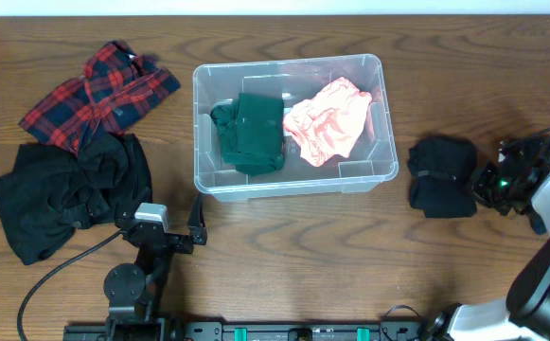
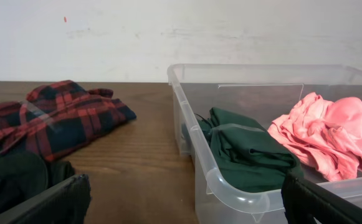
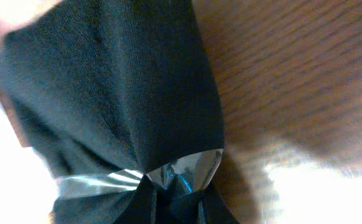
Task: Pack container
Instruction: 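Lift the black garment with the right gripper and carry it into the container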
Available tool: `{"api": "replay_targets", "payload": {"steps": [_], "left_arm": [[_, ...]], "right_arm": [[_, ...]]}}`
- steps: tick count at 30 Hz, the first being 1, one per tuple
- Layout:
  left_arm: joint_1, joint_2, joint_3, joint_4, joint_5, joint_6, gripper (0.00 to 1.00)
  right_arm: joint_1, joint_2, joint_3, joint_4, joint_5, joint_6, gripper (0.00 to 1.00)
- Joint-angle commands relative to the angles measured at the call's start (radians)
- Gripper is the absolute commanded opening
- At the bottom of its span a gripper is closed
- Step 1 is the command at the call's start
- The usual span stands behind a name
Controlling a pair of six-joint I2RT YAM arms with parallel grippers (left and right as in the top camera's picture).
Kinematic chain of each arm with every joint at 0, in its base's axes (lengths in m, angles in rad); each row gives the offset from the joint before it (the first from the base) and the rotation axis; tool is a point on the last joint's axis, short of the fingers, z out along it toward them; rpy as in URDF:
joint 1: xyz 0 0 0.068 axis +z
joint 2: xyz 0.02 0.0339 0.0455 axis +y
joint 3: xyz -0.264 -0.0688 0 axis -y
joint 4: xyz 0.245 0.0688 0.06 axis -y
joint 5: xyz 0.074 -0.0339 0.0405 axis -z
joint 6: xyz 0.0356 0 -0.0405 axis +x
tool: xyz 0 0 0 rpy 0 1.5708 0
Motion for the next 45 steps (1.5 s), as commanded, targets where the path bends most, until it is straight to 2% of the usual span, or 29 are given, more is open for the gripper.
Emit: {"api": "replay_targets", "payload": {"steps": [1,11,16,20,27,34,40,45], "left_arm": [[-0.003,0.001,-0.019,-0.032,0.006,-0.002,0.98],[-0.003,0.001,-0.019,-0.032,0.006,-0.002,0.98],[-0.003,0.001,-0.019,-0.032,0.006,-0.002,0.98],[-0.003,0.001,-0.019,-0.032,0.006,-0.002,0.98],[-0.003,0.001,-0.019,-0.032,0.006,-0.002,0.98],[-0.003,0.001,-0.019,-0.032,0.006,-0.002,0.98],[-0.003,0.001,-0.019,-0.032,0.006,-0.002,0.98],[-0.003,0.001,-0.019,-0.032,0.006,-0.002,0.98]], "right_arm": [[0.003,-0.162,0.060,-0.039,-0.035,0.038,0.01],[0.003,-0.570,0.236,-0.257,-0.075,0.095,0.01],[0.040,-0.705,0.247,-0.245,-0.156,0.203,0.01],[0.129,-0.755,0.247,-0.206,-0.166,0.302,0.01],[0.365,-0.718,0.247,-0.076,-0.156,0.399,0.01],[0.655,-0.571,0.247,0.087,-0.028,0.483,0.01],[0.863,-0.401,0.247,0.227,0.139,0.652,0.01],[1.001,-0.265,0.247,0.315,0.311,0.848,0.01]]}}
